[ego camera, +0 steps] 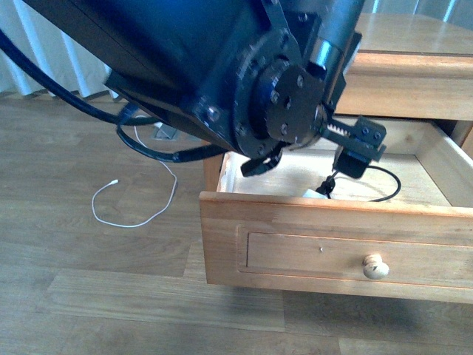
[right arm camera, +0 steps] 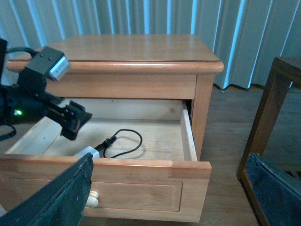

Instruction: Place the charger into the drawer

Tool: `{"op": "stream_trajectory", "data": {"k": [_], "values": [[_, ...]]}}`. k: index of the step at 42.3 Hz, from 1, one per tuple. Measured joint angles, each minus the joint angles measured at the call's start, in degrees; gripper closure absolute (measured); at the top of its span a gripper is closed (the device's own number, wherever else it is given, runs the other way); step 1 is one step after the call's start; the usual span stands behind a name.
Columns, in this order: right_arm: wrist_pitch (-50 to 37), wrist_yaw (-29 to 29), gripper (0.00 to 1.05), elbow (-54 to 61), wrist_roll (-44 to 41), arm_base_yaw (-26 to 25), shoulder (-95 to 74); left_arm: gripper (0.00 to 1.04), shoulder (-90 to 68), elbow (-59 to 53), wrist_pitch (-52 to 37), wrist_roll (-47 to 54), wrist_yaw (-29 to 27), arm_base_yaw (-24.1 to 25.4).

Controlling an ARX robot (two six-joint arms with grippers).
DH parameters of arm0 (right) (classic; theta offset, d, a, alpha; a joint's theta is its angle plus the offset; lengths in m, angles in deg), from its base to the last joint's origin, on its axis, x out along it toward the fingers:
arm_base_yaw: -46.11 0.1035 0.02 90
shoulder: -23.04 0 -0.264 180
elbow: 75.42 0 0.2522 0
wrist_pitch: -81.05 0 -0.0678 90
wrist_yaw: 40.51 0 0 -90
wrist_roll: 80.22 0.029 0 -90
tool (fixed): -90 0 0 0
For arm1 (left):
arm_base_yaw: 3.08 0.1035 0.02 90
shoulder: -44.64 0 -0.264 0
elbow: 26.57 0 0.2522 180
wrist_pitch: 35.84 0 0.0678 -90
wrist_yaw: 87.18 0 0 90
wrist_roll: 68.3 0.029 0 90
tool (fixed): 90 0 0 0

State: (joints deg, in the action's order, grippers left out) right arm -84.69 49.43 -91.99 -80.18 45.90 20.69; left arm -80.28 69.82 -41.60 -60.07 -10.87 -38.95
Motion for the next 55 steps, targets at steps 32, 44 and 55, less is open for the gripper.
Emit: {"op": "stream_trajectory", "data": {"k": [32,44,55], "values": [[0.0,0.0,0.08,0.0,0.0,0.0,0.0,0.06,70.5,-48.5,3.6,-6.0,-33.2,-1.4],[0.0,0.0,0.08,0.0,0.0,0.0,0.0,0.06,80.5,-53.1,9.4,-12.4,-42.1,-6.8],[0.0,0.0,0.08,0.0,0.0,0.0,0.0,0.42,90.4,-62.6,5.3,-9.3,-18.6,2.7]]}}
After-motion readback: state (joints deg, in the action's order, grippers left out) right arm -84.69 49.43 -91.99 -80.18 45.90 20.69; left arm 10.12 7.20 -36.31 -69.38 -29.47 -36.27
